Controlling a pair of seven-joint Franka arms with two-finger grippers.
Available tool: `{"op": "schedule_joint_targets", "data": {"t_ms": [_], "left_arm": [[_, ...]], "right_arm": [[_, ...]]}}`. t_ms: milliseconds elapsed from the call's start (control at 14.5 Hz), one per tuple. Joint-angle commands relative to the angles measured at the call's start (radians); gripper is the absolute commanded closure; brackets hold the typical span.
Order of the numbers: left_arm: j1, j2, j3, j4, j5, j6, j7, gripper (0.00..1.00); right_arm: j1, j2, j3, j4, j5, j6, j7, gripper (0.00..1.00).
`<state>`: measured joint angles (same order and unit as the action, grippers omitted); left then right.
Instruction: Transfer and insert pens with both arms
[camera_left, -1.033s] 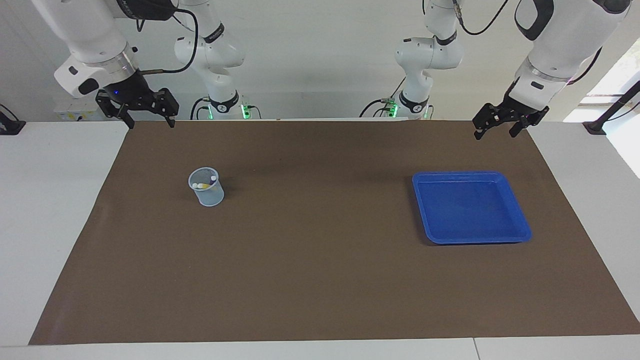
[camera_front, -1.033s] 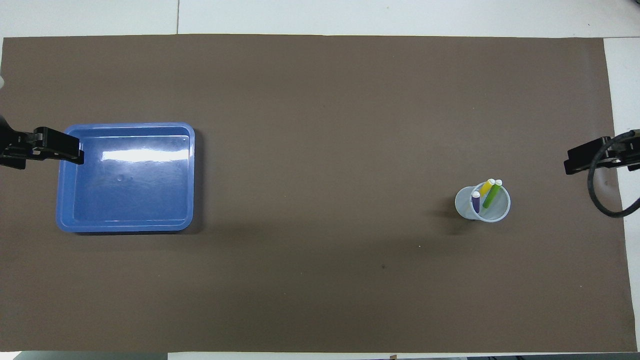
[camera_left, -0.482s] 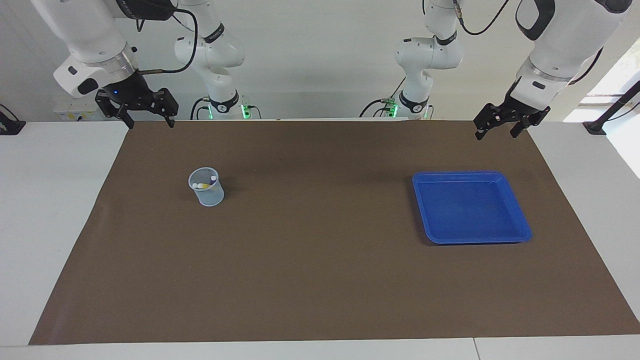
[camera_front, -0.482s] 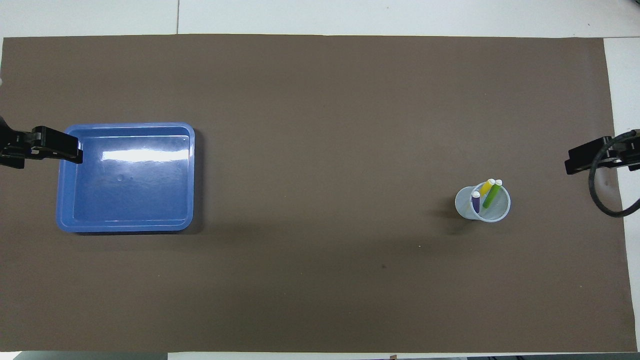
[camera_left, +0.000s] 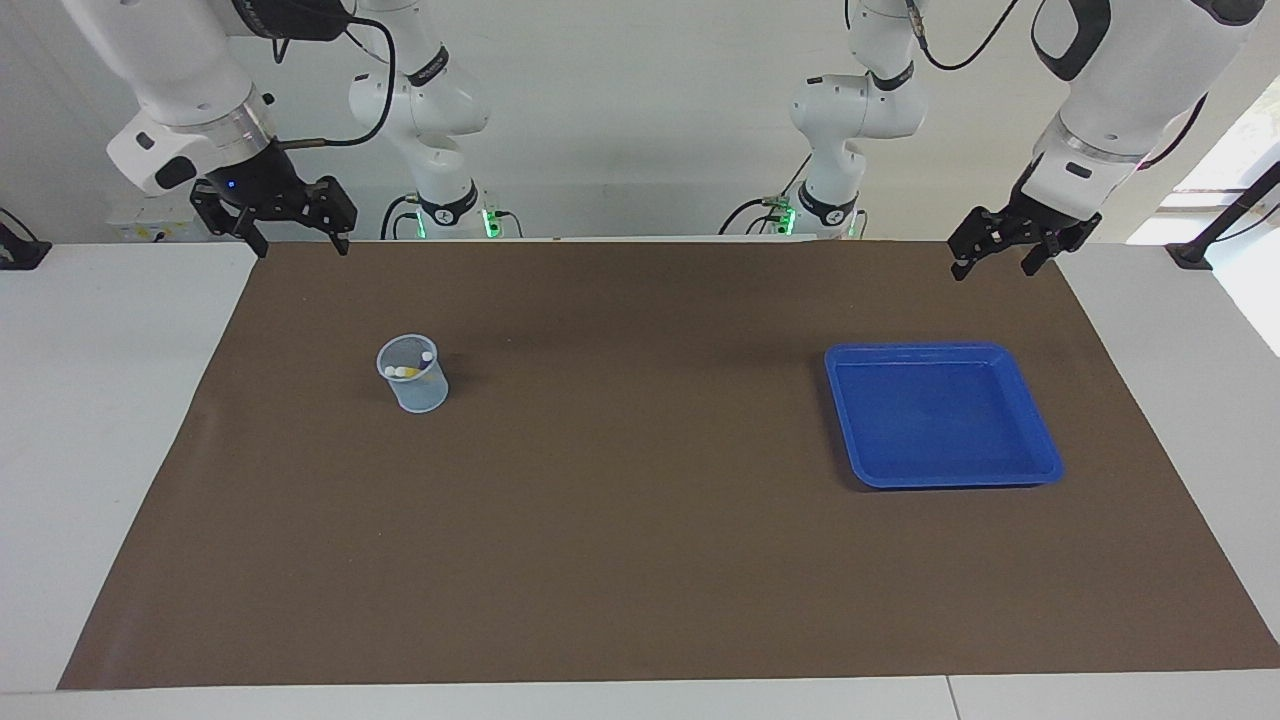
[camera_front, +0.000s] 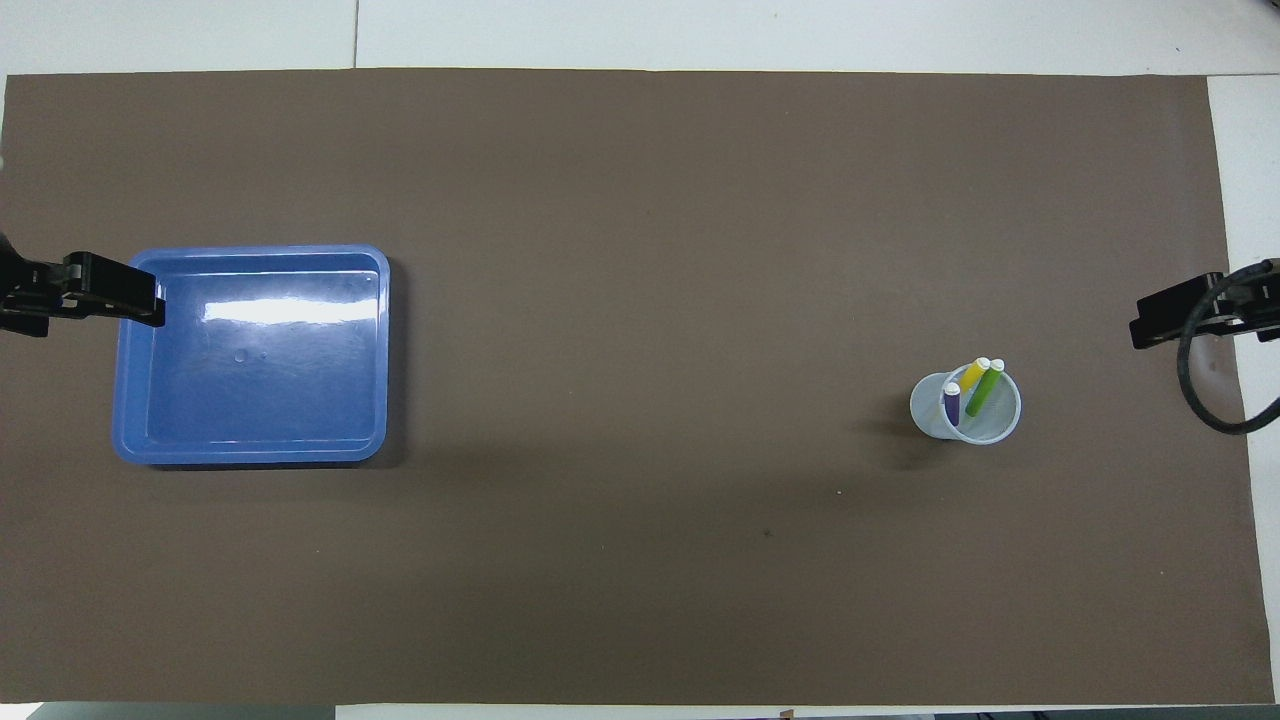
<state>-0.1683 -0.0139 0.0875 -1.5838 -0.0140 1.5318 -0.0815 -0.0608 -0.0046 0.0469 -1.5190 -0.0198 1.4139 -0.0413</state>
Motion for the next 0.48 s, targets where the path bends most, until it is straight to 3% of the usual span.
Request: {"op": "schedule_joint_targets", "data": {"t_ms": [0,413], "left_arm": [[0.0,-0.006,0.001,0.002,0.013,0.007,-0.004,0.0],[0.001,-0.006,0.001,0.001,0.013,0.007,-0.004,0.0]], "right_arm": [[-0.002,0.009,0.001,0.019,0.0,-0.012,0.011,0.0],[-0.002,0.009,0.001,0.019,-0.003,-0.01,0.011,0.0]]}}
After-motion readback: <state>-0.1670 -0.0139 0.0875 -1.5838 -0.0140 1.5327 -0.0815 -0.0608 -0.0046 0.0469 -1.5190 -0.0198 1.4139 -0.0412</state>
